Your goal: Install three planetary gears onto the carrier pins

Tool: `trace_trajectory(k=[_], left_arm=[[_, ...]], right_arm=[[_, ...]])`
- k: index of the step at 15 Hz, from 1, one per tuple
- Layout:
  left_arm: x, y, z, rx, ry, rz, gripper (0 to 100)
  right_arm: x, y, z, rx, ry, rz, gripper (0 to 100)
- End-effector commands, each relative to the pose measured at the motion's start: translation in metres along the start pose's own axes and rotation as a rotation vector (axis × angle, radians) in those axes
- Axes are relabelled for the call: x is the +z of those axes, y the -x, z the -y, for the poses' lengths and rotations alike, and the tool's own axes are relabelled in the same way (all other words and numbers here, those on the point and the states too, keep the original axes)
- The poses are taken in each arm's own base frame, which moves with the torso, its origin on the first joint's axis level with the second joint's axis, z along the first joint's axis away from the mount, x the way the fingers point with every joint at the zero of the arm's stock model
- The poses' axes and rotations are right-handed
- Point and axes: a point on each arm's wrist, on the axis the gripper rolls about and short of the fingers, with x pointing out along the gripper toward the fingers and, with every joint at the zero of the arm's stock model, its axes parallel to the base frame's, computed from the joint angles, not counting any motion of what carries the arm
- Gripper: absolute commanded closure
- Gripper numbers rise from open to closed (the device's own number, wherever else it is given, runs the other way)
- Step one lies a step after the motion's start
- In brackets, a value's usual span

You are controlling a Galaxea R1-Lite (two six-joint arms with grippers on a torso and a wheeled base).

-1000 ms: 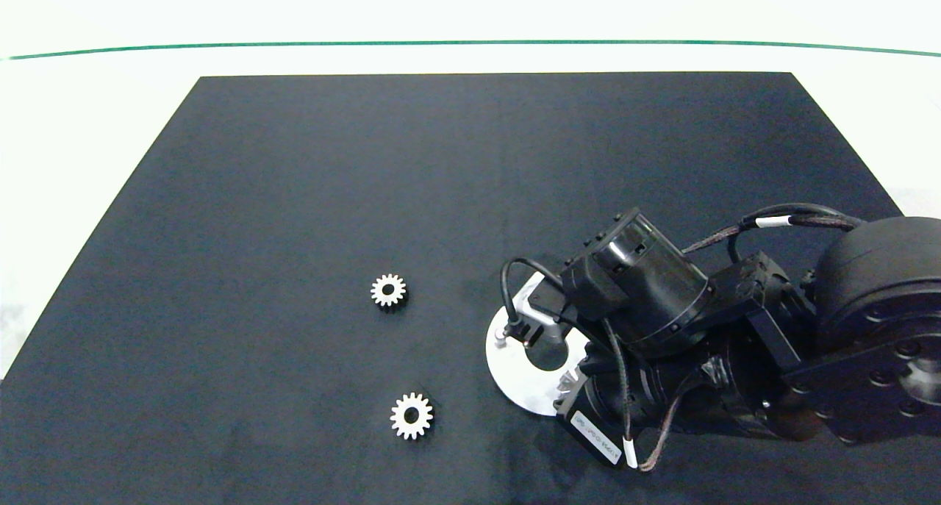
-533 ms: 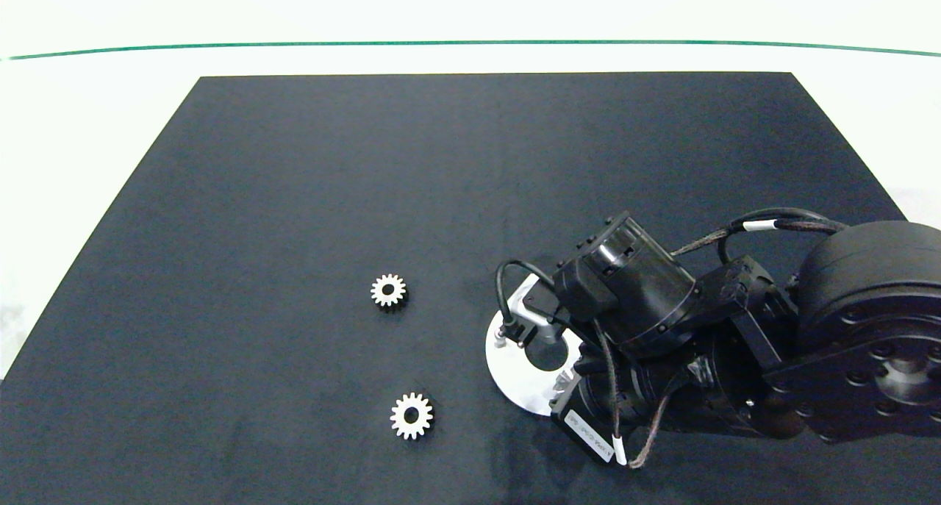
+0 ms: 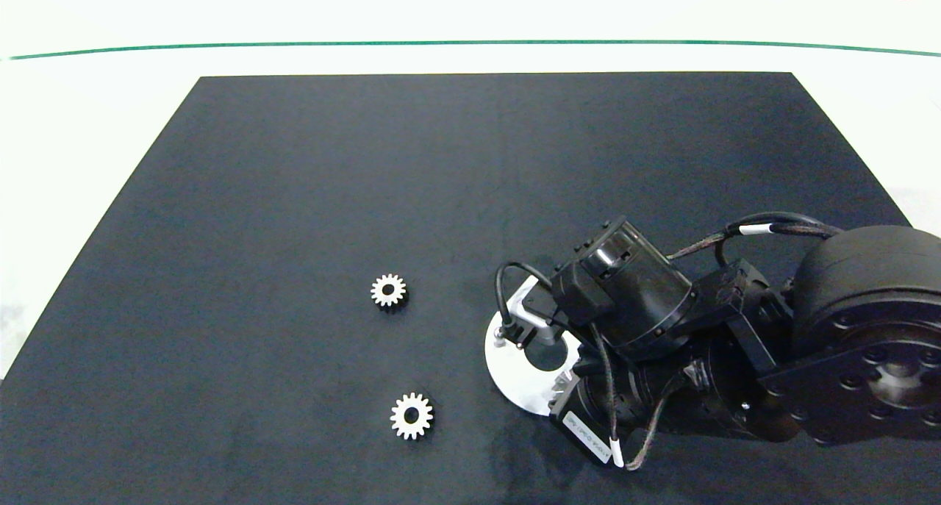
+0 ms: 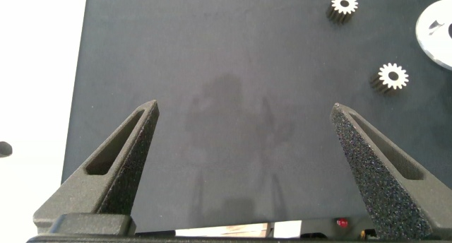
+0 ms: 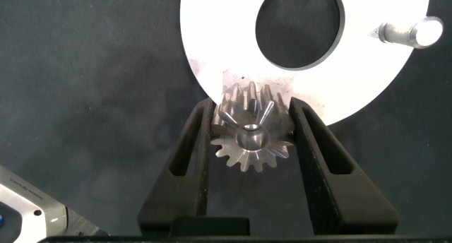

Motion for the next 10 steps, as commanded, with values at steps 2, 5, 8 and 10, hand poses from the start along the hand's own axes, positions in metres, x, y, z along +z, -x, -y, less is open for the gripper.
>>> trace_trajectory(k=[2, 5, 8, 10], left_arm=[[0.001, -0.001, 0.0, 0.0, -0.001, -0.005, 0], [0.001, 0.0, 0.0, 0.0, 0.0, -0.002, 0], [-0.001, -0.002, 0.0, -0.005, 0.0, -0.013, 0], [-0.005, -0.006, 0.0, -0.012, -0.001, -0.037, 0]], right_arm=[[0.0, 0.001, 0.0, -0.011, 0.001, -0.002, 0], [0.0, 0.005, 0.002, -0.013, -0.005, 0.011, 0], [-0.021, 0.094, 0.025, -0.071, -0.094, 0.231, 0], [-0.085, 0.155, 0.043, -0.164, -0.202, 0.358, 0]])
